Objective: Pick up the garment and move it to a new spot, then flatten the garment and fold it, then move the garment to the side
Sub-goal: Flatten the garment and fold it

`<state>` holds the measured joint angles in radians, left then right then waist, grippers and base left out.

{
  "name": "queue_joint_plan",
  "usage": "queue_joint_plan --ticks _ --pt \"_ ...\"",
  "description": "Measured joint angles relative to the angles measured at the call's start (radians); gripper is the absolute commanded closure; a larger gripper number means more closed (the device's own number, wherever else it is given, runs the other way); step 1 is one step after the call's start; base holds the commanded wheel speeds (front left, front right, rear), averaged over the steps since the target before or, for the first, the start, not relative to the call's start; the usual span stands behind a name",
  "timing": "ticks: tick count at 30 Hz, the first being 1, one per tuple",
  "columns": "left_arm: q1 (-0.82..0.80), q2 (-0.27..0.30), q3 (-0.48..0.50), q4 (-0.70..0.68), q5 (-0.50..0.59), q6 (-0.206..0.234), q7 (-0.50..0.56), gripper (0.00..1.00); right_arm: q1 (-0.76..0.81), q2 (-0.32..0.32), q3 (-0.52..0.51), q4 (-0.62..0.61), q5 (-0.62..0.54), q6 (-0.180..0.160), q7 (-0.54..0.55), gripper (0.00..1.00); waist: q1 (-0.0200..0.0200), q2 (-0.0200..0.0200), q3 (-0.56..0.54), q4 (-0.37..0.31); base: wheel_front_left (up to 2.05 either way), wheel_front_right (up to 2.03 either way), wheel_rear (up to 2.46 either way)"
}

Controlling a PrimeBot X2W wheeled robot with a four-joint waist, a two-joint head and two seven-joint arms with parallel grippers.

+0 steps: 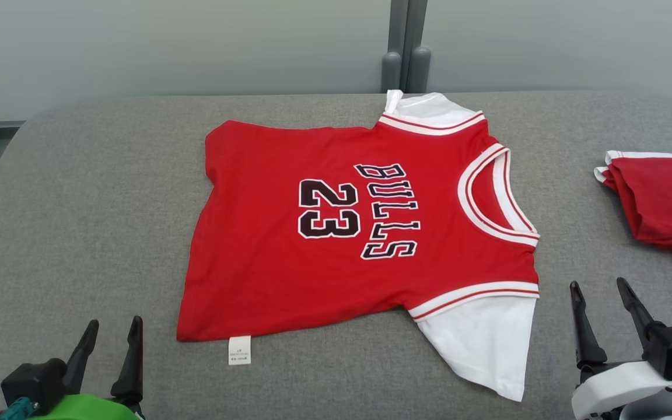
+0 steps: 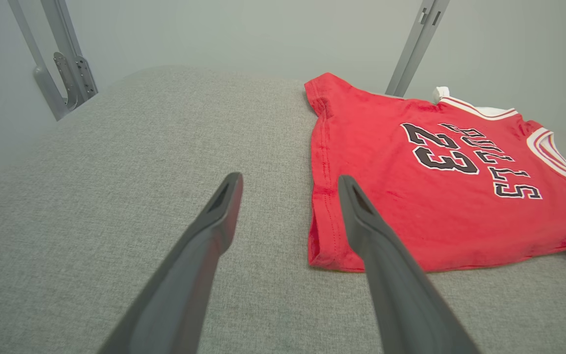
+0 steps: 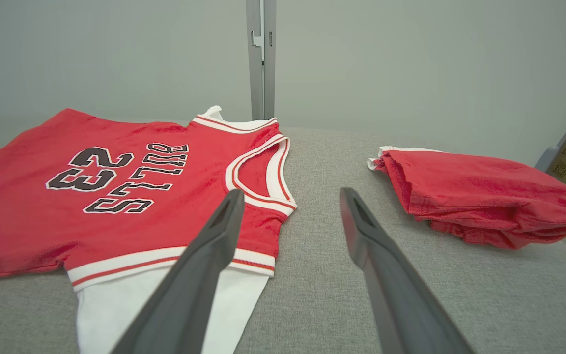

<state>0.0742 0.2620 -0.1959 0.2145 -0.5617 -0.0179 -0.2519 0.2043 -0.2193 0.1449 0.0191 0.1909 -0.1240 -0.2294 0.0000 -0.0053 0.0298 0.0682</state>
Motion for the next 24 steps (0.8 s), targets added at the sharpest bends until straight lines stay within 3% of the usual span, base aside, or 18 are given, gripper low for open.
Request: queue_joint_plan --ticks 6,14,24 --pt "0.012 -0.004 0.002 -0.014 0.012 -0.010 0.000 0.00 0.010 0.004 0.042 0.014 -0.008 0.002 0.000 0.00 0.0000 0.0000 0.022 -0.003 0.00 0.00 0.00" --pt "0.011 -0.030 -0.012 -0.021 0.024 -0.028 0.000 0.00 0.031 0.040 0.156 0.132 -0.016 0.053 0.038 0.00 0.0000 0.0000 0.073 -0.002 0.00 0.00 0.00" --pt "-0.008 -0.048 0.005 -0.020 0.038 -0.044 0.000 0.00 0.047 0.069 0.167 0.224 -0.007 0.064 0.051 0.00 0.0000 0.0000 0.126 0.020 0.00 0.00 0.00"
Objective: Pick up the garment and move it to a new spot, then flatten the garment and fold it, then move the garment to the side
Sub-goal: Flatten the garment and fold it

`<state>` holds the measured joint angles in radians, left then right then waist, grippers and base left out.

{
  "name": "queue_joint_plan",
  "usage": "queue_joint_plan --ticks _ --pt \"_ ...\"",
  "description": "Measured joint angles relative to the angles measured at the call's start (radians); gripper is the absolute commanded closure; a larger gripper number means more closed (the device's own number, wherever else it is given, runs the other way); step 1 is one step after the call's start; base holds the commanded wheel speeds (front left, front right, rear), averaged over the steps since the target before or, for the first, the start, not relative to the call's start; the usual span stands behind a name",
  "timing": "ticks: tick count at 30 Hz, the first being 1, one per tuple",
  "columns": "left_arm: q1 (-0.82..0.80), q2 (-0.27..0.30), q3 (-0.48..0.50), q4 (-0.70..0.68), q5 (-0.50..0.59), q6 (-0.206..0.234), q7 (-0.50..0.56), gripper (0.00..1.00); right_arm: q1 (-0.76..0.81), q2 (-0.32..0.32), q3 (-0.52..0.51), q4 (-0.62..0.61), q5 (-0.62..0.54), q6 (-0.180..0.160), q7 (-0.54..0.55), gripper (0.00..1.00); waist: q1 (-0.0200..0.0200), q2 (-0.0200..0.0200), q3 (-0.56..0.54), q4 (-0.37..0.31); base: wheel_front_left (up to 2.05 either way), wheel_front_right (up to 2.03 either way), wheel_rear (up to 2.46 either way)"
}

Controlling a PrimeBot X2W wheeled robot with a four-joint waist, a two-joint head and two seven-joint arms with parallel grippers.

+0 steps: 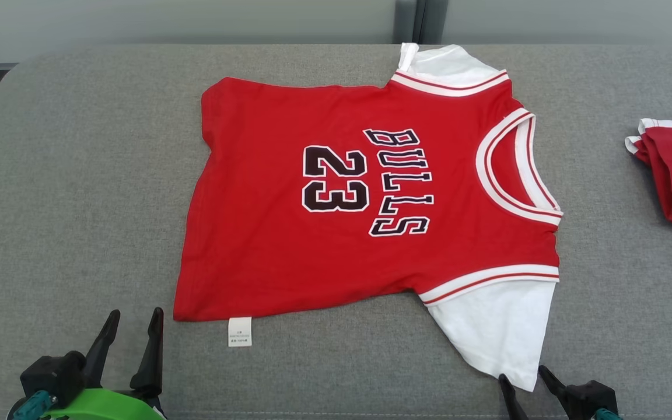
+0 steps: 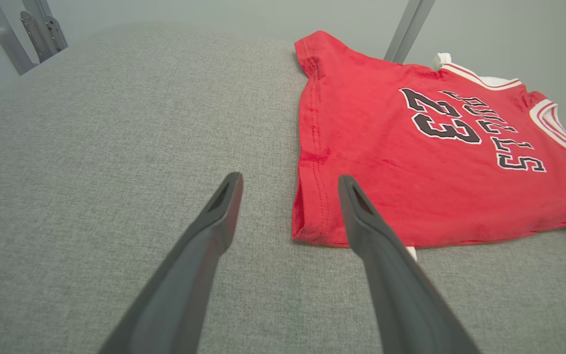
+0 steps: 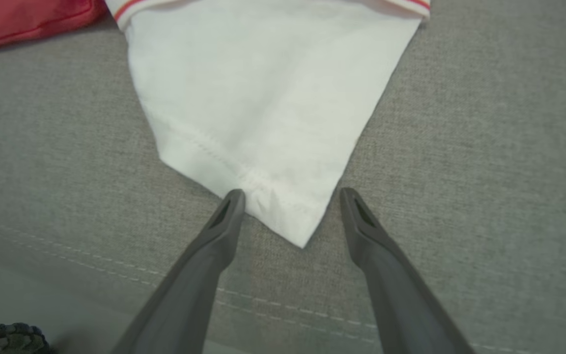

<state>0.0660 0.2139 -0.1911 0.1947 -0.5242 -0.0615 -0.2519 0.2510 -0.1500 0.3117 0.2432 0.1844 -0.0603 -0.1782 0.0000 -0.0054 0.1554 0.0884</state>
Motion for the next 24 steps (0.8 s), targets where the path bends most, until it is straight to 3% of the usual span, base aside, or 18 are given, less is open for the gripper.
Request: queue_joint_plan --ticks 4,5,6,7,8,9,18,24 --pt "-0.004 -0.007 -0.003 0.007 0.001 -0.001 0.000 0.00 -0.015 0.009 -0.005 0.017 0.003 0.002 -0.002 0.00 0.0000 0.0000 0.007 0.001 0.00 0.00 0.00" --pt "-0.006 -0.008 -0.004 0.009 0.002 -0.001 0.000 0.00 -0.021 0.013 -0.006 0.021 0.008 0.008 -0.002 0.11 0.0000 0.0000 0.008 0.001 0.00 0.00 0.00" --pt "-0.007 -0.009 -0.004 0.011 0.004 -0.002 0.000 0.00 -0.024 0.018 -0.008 0.024 0.013 0.009 -0.002 0.49 0.0000 0.0000 0.008 0.001 0.00 0.00 0.00" --pt "-0.008 -0.009 -0.004 0.013 0.006 -0.002 0.000 0.00 -0.026 0.023 -0.009 0.026 0.019 0.010 -0.002 0.63 0.0000 0.0000 0.009 0.002 0.00 0.00 0.00" --pt "-0.011 -0.009 -0.003 0.014 0.007 -0.007 0.000 0.00 -0.029 0.026 -0.010 0.029 0.025 0.010 -0.002 0.85 0.0000 0.0000 0.010 0.002 0.00 0.00 0.00" --pt "-0.013 -0.009 -0.003 0.015 0.007 -0.009 0.000 0.00 -0.032 0.026 -0.010 0.031 0.030 0.014 -0.002 1.00 0.0000 0.0000 0.011 0.003 0.00 0.00 0.00" --pt "-0.057 -0.061 -0.042 0.102 -0.046 -0.028 0.023 0.00 -0.050 0.028 -0.016 0.041 0.053 0.036 -0.012 1.00 0.0000 0.0000 0.036 0.009 0.00 0.00 0.00" --pt "-0.132 -0.065 -0.048 0.168 -0.073 -0.037 0.069 0.00 -0.084 0.026 -0.006 0.053 0.050 0.051 -0.015 1.00 0.0000 0.0000 0.052 -0.010 0.00 0.00 0.00"
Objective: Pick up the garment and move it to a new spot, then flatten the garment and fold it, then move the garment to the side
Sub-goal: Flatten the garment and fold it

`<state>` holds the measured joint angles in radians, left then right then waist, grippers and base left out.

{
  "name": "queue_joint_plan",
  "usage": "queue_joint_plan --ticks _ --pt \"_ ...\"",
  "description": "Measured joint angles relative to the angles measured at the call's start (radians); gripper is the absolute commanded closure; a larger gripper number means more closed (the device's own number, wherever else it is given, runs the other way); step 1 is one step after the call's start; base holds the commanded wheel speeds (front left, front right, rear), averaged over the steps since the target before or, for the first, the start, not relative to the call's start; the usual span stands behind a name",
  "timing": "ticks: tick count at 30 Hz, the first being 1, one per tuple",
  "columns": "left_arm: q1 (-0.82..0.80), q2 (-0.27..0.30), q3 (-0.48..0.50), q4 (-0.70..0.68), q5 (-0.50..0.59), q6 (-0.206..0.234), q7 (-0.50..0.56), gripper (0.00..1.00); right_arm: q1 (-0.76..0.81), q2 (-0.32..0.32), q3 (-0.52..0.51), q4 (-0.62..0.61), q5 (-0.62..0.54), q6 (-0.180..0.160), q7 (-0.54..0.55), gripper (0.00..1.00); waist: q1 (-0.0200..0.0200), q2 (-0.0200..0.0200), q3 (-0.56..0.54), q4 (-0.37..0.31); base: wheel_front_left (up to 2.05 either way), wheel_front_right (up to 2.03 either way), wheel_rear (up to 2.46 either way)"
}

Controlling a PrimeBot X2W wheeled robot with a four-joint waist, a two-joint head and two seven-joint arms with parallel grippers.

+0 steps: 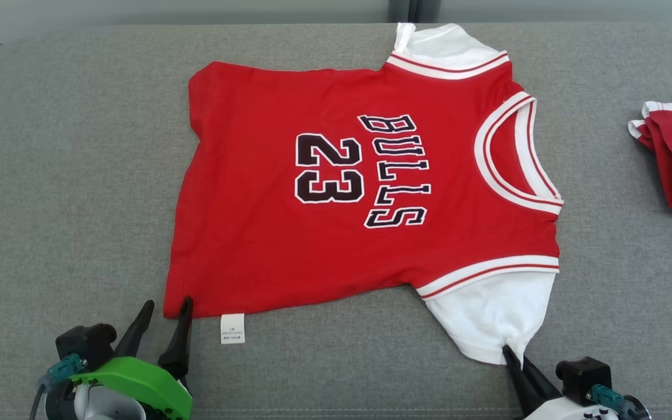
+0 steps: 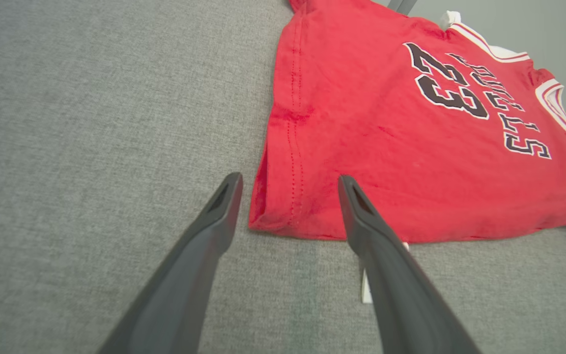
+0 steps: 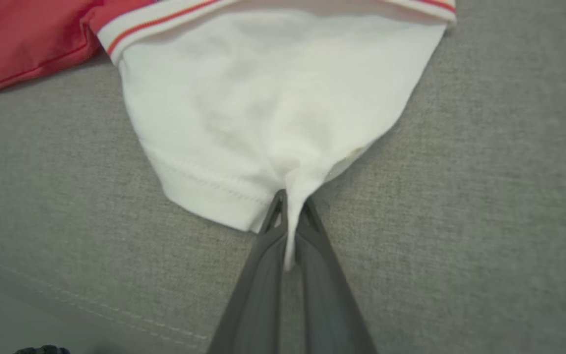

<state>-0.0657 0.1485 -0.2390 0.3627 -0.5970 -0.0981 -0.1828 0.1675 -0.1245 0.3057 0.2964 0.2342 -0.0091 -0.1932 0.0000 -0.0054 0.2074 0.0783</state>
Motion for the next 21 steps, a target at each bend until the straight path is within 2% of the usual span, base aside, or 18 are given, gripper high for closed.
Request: queue_joint_plan --ticks 2,5,6,10,11,12,13,14,15,16,21 --pt "-0.008 0.000 -0.002 0.023 -0.004 0.000 0.019 0.00 -0.005 0.001 0.003 0.002 -0.002 0.000 -0.001 1.00 0.0000 0.0000 0.003 -0.008 0.00 0.00 0.00" --pt "-0.011 0.001 -0.007 0.058 -0.007 -0.001 0.035 0.13 -0.015 0.005 0.008 0.009 -0.002 0.002 -0.006 1.00 0.0000 0.0000 0.006 -0.018 0.00 0.00 0.00" --pt "-0.013 0.001 -0.008 0.067 -0.008 -0.003 0.042 0.22 -0.017 0.006 0.008 0.011 -0.002 0.003 -0.006 1.00 0.0000 0.0001 0.007 -0.022 0.00 0.00 0.00" --pt "-0.032 0.001 -0.017 0.089 -0.009 -0.008 0.046 0.25 -0.020 0.013 0.005 0.015 -0.002 0.003 -0.009 1.00 0.0000 0.0001 0.010 -0.028 0.00 0.00 0.00" --pt "-0.039 0.001 -0.016 0.094 -0.010 -0.008 0.046 0.28 -0.020 0.013 0.005 0.016 -0.002 0.003 -0.011 1.00 0.0000 0.0000 0.010 -0.028 0.00 0.00 0.00" --pt "-0.044 0.001 -0.016 0.099 -0.013 -0.009 0.046 0.35 -0.020 0.015 0.005 0.019 -0.002 0.003 -0.016 1.00 0.0000 0.0000 0.010 -0.029 0.00 0.00 0.00" --pt "-0.048 0.000 -0.016 0.106 -0.015 -0.009 0.046 0.53 -0.021 0.015 0.005 0.021 -0.002 0.003 -0.017 1.00 0.0000 0.0000 0.009 -0.029 0.00 0.00 0.00" --pt "-0.051 0.000 -0.016 0.111 -0.015 -0.009 0.045 0.64 -0.022 0.016 0.005 0.023 -0.002 0.003 -0.017 1.00 0.0000 0.0000 0.009 -0.029 0.00 0.00 0.00" --pt "-0.053 0.000 -0.017 0.115 -0.015 -0.009 0.045 0.90 -0.023 0.016 0.005 0.024 -0.002 0.003 -0.018 1.00 0.0000 0.0000 0.008 -0.029 0.00 0.00 0.00" --pt "-0.057 0.000 -0.021 0.117 -0.016 -0.009 0.046 1.00 -0.024 0.016 0.005 0.026 -0.002 0.003 -0.018 1.00 0.0000 0.0001 0.008 -0.029 0.00 0.00 0.00" --pt "-0.065 -0.002 -0.051 0.124 -0.017 -0.017 0.059 1.00 -0.028 0.016 0.003 0.034 0.001 0.011 -0.019 1.00 0.0000 0.0000 0.004 -0.028 0.00 0.00 0.00"
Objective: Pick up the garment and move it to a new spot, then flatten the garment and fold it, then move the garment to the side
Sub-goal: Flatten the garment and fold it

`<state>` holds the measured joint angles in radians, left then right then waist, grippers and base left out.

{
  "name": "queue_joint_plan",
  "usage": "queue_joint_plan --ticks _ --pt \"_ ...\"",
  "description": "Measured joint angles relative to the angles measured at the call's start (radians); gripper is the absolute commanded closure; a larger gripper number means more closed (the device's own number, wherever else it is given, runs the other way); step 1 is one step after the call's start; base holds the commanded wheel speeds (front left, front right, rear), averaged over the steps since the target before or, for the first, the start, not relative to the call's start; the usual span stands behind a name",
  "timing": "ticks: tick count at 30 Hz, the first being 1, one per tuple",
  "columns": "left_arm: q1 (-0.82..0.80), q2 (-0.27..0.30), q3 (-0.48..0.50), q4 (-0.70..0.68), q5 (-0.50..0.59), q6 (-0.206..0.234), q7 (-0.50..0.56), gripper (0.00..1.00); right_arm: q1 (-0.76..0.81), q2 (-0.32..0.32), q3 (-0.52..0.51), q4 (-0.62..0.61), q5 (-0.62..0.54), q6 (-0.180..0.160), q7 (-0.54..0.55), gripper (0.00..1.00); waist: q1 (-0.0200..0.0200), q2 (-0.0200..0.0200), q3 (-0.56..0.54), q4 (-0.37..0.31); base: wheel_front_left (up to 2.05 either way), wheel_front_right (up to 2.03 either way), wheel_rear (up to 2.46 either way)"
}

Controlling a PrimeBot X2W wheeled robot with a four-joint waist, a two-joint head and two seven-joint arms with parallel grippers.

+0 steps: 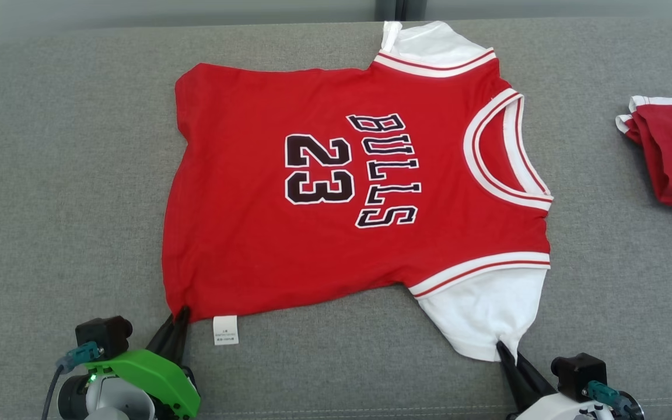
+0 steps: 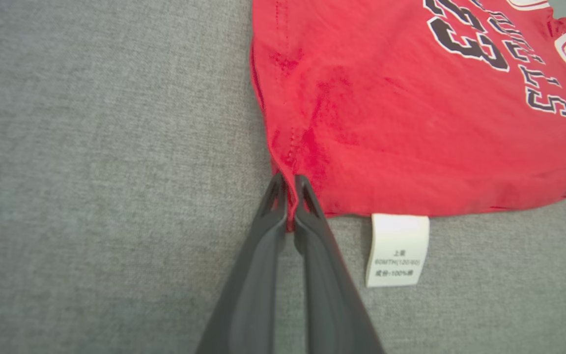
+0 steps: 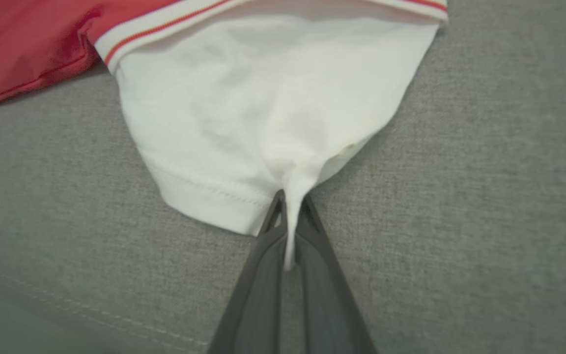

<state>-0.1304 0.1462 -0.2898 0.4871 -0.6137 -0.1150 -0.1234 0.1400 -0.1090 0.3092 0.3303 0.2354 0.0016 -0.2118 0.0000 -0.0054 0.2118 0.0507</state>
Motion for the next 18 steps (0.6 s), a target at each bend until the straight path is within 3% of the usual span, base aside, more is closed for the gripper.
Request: queue_joint_plan --ticks 5,10,18 --pt "-0.005 0.009 -0.002 -0.012 -0.036 -0.005 0.030 1.00 -0.014 0.009 -0.018 -0.020 0.045 0.024 0.000 1.00 0.0000 0.0000 -0.004 -0.004 0.00 0.00 0.00" --pt "-0.005 0.055 0.003 -0.045 -0.063 -0.008 0.089 1.00 -0.032 0.015 -0.047 -0.099 0.144 0.078 0.003 1.00 0.0000 0.0000 -0.004 -0.012 0.00 0.00 0.00" --pt "-0.015 0.108 0.030 -0.157 -0.127 -0.008 0.193 1.00 -0.058 -0.025 -0.107 -0.257 0.244 0.097 0.053 1.00 0.0000 0.0000 0.012 -0.015 0.00 0.00 0.00"
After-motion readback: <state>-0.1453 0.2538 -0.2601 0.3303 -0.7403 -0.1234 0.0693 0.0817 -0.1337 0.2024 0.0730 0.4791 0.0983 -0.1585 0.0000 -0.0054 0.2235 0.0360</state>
